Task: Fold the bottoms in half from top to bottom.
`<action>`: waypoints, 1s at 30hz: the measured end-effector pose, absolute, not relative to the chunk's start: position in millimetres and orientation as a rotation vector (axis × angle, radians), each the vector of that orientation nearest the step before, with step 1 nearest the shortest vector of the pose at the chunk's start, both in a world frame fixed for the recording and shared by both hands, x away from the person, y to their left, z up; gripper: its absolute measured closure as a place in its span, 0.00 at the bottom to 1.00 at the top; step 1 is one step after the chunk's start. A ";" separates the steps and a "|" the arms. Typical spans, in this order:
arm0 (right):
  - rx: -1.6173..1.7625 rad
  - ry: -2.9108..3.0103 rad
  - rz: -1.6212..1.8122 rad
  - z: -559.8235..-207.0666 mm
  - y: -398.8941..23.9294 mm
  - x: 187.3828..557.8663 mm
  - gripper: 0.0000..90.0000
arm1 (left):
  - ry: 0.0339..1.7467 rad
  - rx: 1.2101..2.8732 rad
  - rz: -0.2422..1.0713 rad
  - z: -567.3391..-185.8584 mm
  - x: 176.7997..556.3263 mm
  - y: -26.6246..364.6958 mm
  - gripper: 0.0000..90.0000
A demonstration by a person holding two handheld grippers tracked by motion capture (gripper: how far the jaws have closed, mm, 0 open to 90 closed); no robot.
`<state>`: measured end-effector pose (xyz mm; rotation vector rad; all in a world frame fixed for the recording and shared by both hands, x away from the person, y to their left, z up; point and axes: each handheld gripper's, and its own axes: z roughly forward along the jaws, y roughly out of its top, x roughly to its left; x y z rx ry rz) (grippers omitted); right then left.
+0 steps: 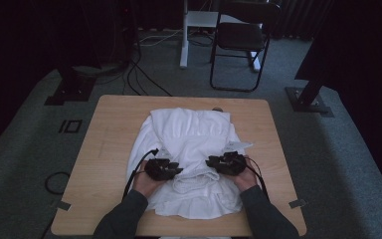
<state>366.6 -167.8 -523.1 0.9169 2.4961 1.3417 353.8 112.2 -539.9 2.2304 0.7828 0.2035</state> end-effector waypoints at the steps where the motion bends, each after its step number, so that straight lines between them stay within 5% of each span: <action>1: 0.917 2.496 1.342 -523.1 -167.8 366.6 0.81 | 0.783 2.230 0.204 -539.9 353.8 112.2 0.77; 8: 0.942 2.602 1.271 -553.6 -163.3 349.6 0.84 | 0.784 2.208 0.194 -542.0 344.2 121.7 0.76; 10: 0.915 2.561 1.280 -540.8 -166.3 354.7 0.73 | 0.803 2.169 0.257 -531.2 352.5 125.3 0.72; 15: 1.000 2.355 1.310 -514.5 -176.9 387.9 0.61 | 0.862 2.094 0.344 -506.6 390.4 130.9 0.69; 20: 1.081 2.264 1.304 -508.3 -177.0 426.0 0.60 | 0.883 2.068 0.383 -502.5 413.3 129.8 0.67; 23: 1.108 2.279 1.204 -524.2 -168.4 453.8 0.60 | 0.934 2.089 0.416 -525.2 446.1 127.7 0.64; 30: 1.197 2.299 1.127 -556.9 -162.8 458.6 0.59 | 0.993 2.082 0.360 -549.7 445.2 131.3 0.65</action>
